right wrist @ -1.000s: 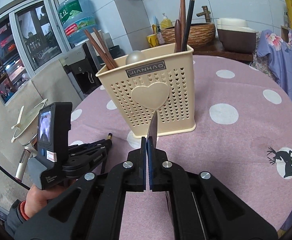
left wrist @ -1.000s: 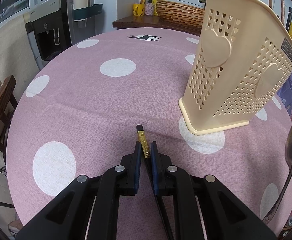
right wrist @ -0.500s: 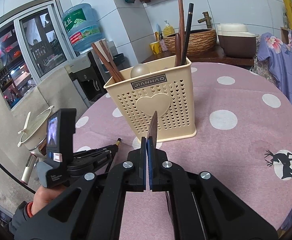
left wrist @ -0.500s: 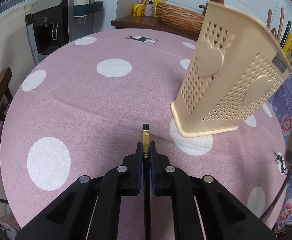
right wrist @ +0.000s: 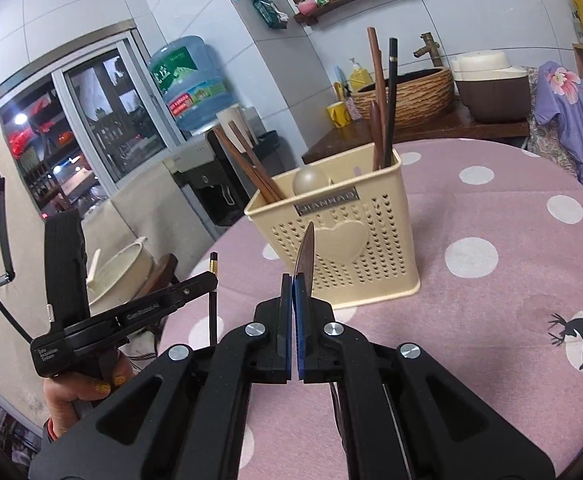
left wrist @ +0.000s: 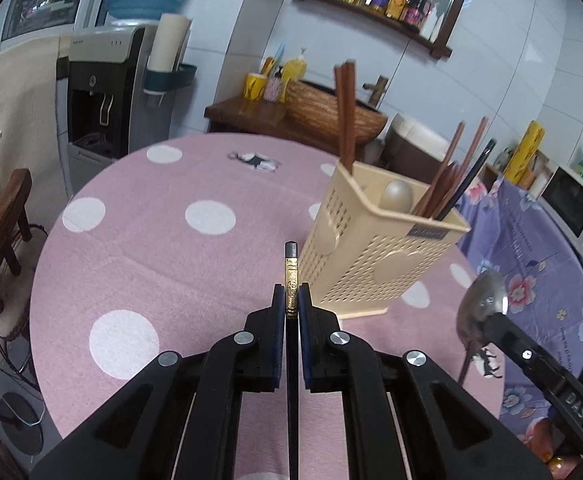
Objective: Organize utensils
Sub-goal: 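Carry the spoon and black chopstick with both grippers above the holder opening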
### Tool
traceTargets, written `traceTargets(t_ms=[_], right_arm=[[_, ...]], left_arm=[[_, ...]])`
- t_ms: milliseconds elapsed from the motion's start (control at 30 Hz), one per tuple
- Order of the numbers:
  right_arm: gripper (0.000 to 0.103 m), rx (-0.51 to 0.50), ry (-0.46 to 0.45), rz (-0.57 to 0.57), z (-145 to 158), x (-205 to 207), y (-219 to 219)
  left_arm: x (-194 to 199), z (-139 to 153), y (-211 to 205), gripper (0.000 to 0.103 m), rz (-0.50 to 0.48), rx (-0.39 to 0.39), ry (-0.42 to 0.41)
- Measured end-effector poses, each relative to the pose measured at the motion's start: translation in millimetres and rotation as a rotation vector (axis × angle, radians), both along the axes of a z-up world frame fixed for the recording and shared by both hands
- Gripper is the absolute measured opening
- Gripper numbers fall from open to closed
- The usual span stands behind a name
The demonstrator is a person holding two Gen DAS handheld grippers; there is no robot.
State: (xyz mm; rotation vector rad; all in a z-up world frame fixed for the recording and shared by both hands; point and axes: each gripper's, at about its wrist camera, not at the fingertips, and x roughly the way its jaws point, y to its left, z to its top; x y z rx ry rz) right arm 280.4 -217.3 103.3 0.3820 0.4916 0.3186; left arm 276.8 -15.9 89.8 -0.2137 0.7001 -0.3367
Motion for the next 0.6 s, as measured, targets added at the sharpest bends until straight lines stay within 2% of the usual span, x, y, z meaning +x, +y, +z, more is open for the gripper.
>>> traceTargets(t_ms=[400,600], right_arm=[[0.002,0.008,-0.074,0.042,25.5,-1.4,2.4],[0.002,0.000,-0.135,0.042,50.8,3.6,-2.4]], left_arm=[[-16.4,46.0,-5.1,0.008,-0.042,-0.038,-0.116],[-16.2,76.4,-9.7,0.007,-0.070,-0.060,-0.154]])
